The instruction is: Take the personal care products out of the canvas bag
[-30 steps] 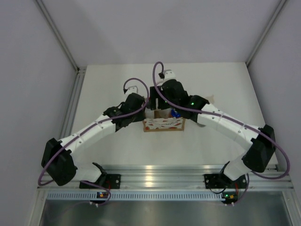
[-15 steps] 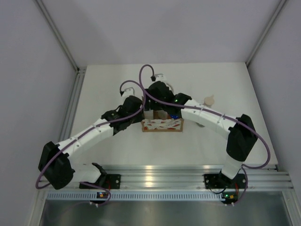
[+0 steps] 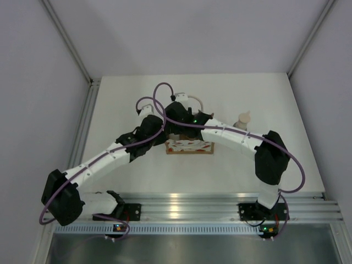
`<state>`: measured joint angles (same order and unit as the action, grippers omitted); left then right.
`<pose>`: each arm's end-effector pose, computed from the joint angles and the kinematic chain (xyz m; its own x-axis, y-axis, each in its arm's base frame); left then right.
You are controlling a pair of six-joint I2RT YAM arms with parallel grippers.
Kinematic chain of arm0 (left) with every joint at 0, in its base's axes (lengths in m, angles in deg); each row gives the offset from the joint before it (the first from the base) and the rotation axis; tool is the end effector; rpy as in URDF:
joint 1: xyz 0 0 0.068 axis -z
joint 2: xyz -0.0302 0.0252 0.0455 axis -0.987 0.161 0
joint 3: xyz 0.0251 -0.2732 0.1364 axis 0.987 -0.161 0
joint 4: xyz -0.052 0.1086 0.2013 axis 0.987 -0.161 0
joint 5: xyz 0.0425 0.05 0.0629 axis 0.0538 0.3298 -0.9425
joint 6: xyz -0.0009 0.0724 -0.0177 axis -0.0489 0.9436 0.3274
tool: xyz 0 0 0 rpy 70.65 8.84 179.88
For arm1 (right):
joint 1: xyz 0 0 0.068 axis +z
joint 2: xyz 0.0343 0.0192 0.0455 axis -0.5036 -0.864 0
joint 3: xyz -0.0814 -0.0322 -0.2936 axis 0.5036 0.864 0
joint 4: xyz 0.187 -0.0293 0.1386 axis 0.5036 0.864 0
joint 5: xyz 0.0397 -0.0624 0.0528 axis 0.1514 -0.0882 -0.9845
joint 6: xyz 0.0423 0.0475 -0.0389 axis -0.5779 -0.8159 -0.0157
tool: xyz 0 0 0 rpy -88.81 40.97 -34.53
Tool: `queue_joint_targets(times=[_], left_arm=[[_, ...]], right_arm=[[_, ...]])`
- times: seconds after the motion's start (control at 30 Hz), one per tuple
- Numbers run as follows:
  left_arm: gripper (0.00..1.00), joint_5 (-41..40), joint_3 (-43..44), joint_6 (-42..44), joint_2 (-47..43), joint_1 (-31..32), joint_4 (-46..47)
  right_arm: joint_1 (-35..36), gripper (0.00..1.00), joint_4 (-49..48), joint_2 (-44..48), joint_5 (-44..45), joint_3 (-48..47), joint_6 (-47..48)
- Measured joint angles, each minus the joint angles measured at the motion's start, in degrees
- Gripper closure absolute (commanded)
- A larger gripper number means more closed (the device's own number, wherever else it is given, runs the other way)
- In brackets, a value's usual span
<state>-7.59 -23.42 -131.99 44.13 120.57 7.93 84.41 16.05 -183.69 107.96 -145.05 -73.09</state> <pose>0.2051 -0.1443 0.2962 -0.6387 -0.3712 -0.6740 -0.0836 0.9042 -0.4188 0.2603 0.3186 0.3088 -0.6668 -0.0422 -0.7440 -0.2514 0.9526 0.1712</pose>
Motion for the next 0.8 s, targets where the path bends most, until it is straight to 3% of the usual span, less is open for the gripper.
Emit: queue_joint_targets(times=[0.3,0.6,0.7,0.8], left_arm=[[1.00,0.0,-1.4,-1.1,-1.1,0.0,1.0],[1.00,0.1,-2.1,-1.3,-1.7,0.0,1.6],[1.00,0.2,-2.1,-1.3,-1.7,-0.1,1.6],[1.00,0.2,-2.1,-1.3,-1.7,-0.1,1.6]], right_arm=[[0.0,0.43,2.0,-4.5,3.8,-2.7,-0.4],[0.0,0.43,3.2,-9.1,5.9,-5.7,-0.5],[0.1,0.47,3.3,-9.6,6.7,-5.8,-0.5],[0.1,0.60,3.4,-10.1,7.4,-6.2,-0.5]])
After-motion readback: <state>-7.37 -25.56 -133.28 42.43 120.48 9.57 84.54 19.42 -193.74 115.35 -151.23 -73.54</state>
